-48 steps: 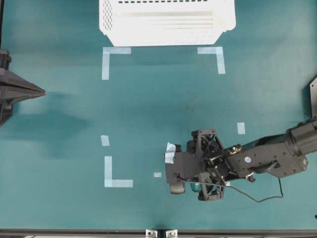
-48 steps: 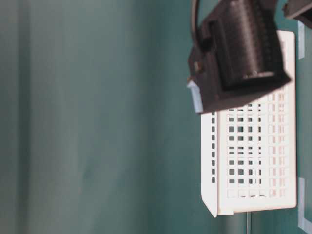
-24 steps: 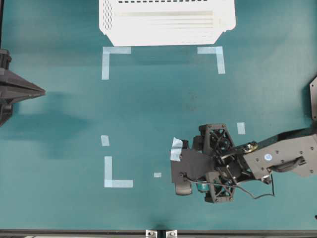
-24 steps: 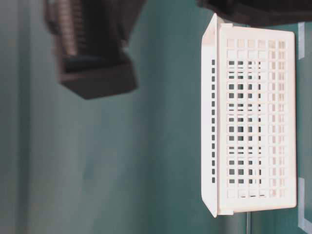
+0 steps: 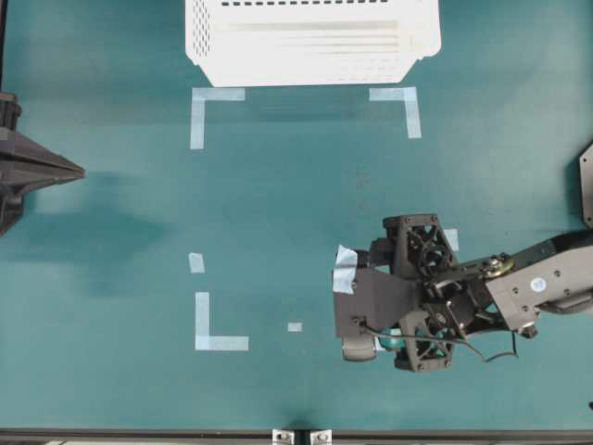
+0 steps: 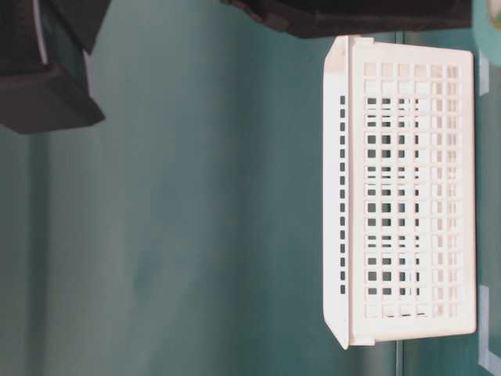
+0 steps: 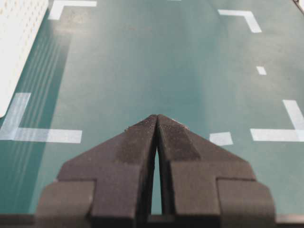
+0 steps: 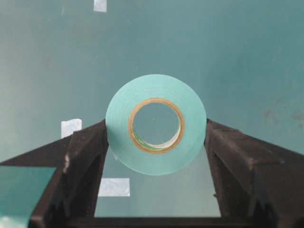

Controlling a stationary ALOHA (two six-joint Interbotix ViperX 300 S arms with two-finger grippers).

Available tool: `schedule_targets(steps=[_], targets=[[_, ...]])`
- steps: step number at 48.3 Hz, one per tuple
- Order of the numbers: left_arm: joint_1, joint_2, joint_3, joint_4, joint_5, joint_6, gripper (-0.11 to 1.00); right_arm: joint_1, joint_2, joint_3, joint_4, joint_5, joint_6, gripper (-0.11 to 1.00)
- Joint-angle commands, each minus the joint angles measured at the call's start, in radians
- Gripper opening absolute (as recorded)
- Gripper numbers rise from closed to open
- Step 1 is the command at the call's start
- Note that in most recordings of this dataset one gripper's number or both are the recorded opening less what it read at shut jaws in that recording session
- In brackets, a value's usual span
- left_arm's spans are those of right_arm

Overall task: Put the tape into the white basket.
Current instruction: 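Carry the tape roll with the right gripper toward the white basket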

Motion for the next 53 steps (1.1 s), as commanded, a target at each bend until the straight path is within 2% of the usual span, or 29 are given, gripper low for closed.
schedule_targets(steps=[1, 10, 20, 28, 42, 53], targets=[[-0.002, 0.009, -0.006, 0.002, -0.015, -0.002, -0.11, -0.011, -0.031, -0.023, -0.005, -0.002, 0.002, 0.68], [-0.002, 0.009, -0.003, 0.0, -0.02, -0.002, -0.11, -0.021, -0.031, -0.034, -0.005, 0.014, 0.0, 0.68], [-0.002, 0.009, -0.003, 0.002, -0.02, -0.002, -0.11, -0.069, -0.032, -0.066, -0.011, 0.091, -0.006, 0.68], [-0.002, 0.008, -0.003, 0.0, -0.02, -0.002, -0.11, -0.124, -0.054, -0.077, -0.058, 0.138, -0.028, 0.68], [-0.002, 0.009, -0.003, 0.002, -0.02, -0.002, -0.11, -0.236, -0.092, -0.064, -0.14, 0.144, -0.041, 0.68], [-0.002, 0.009, -0.003, 0.002, -0.02, -0.002, -0.11, -0.345, -0.101, -0.044, -0.15, 0.144, -0.086, 0.68]])
